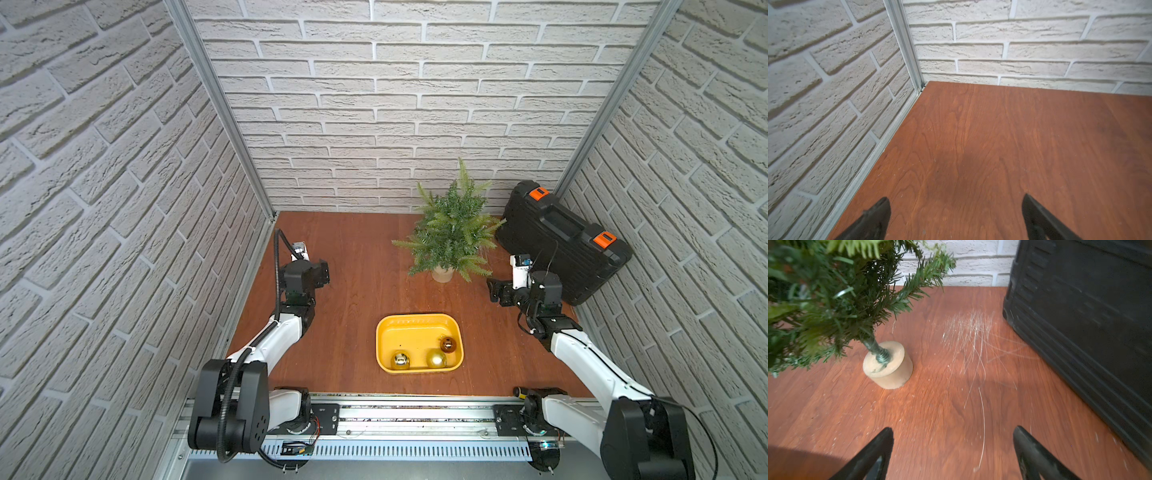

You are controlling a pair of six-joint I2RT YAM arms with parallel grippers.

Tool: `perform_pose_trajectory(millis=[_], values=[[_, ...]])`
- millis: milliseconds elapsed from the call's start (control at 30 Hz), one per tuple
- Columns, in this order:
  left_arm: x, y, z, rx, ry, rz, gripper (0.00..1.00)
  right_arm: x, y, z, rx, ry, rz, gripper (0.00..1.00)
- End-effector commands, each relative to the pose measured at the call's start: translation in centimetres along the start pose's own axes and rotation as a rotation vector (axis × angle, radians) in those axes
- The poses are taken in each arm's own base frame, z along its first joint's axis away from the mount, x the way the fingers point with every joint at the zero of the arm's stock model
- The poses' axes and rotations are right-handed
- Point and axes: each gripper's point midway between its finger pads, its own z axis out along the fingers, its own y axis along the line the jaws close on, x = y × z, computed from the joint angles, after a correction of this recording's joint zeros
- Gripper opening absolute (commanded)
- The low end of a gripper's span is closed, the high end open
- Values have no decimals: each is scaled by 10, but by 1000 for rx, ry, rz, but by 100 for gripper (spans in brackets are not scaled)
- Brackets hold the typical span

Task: Decorate the small christmas tree with ornaments
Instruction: Pick up an ornament from the container.

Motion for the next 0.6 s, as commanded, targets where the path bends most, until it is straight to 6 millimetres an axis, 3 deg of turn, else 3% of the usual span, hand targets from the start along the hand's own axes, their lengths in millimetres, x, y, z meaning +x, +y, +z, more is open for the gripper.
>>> perform_pose_trajectory(millis=[0, 233, 567], values=[[7, -2, -16, -9, 139, -93, 98, 14, 3, -24, 7, 103, 59, 87], [-11, -33, -49, 165, 293, -100, 98, 32, 11, -62, 27, 265, 275, 77], [-23, -45, -89, 309, 407, 36, 98, 58, 63, -98, -75, 462, 301, 69]])
